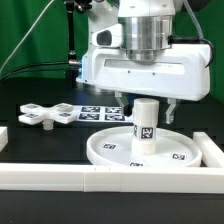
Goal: Assemble round table
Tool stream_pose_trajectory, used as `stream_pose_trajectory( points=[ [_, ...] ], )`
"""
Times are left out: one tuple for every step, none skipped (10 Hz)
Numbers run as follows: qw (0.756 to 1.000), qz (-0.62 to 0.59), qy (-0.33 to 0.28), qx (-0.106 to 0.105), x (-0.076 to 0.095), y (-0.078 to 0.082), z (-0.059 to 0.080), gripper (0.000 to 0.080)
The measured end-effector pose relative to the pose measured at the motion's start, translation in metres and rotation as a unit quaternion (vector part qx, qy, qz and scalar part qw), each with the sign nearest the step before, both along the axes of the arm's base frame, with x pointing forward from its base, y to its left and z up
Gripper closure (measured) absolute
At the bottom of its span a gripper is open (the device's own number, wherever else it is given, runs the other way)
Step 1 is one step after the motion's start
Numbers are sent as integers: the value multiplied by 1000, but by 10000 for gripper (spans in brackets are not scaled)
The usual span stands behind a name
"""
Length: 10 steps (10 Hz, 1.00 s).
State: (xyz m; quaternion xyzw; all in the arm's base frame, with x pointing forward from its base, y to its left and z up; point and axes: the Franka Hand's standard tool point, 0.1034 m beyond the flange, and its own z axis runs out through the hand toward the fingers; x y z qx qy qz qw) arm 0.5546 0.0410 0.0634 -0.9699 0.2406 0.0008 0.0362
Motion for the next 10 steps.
stream_pose_trajectory(
  points=[
    [999,40,-4,0,0,1,0,153],
    [997,73,-7,-1,0,0,0,153],
    [994,107,-9,-2,0,0,0,151],
    [990,138,-11,-2,0,0,0,151],
    [980,198,-15,-5,1,0,0,151],
    [965,262,-19,-10,1,1,0,151],
    [950,311,-22,-14,1,2,1,151],
    [933,358,-25,-15,2,2,1,151],
    [921,388,-26,-15,2,4,1,151],
    [901,432,-29,-19,2,5,2,151]
  ],
)
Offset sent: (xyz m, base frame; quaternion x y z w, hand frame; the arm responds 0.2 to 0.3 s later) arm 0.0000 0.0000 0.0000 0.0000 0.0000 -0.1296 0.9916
